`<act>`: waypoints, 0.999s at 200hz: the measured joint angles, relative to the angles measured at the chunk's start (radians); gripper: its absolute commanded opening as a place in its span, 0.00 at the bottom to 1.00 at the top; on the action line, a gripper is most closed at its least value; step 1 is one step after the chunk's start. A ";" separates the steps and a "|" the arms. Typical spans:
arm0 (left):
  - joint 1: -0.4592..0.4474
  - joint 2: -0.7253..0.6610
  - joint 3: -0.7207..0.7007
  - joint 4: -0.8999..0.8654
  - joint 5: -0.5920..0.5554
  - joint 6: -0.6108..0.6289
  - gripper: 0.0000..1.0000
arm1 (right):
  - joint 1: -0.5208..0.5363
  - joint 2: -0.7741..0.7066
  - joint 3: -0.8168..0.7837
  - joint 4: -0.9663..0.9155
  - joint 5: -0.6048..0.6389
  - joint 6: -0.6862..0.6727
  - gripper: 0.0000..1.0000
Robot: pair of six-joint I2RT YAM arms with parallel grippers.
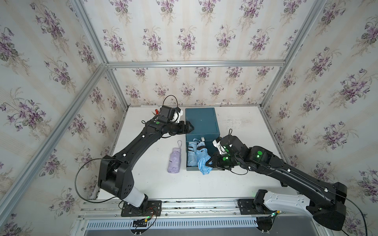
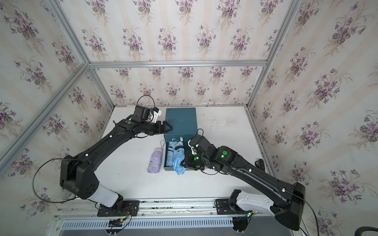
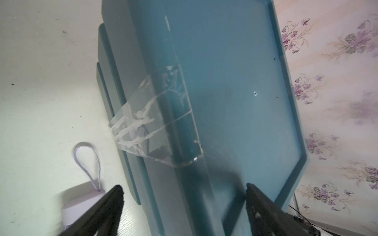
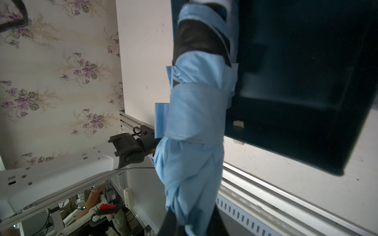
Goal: Place the umbrella in the drawer by color
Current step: Place the umbrella in the drawer.
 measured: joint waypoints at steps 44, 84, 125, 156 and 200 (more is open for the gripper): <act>-0.015 0.000 -0.011 0.030 -0.018 0.021 0.86 | -0.114 0.055 -0.051 0.023 -0.076 -0.002 0.00; -0.021 -0.002 -0.023 0.053 -0.024 0.025 0.82 | -0.155 0.122 -0.033 0.066 -0.095 -0.025 0.00; -0.021 -0.006 -0.023 0.050 -0.025 0.038 0.81 | -0.158 0.188 -0.005 0.086 -0.061 -0.048 0.00; -0.021 -0.009 -0.023 0.046 -0.025 0.045 0.80 | -0.158 0.206 -0.025 0.126 -0.004 -0.066 0.07; -0.021 -0.013 -0.027 0.042 -0.025 0.050 0.81 | -0.158 0.199 -0.056 0.161 0.042 -0.080 0.54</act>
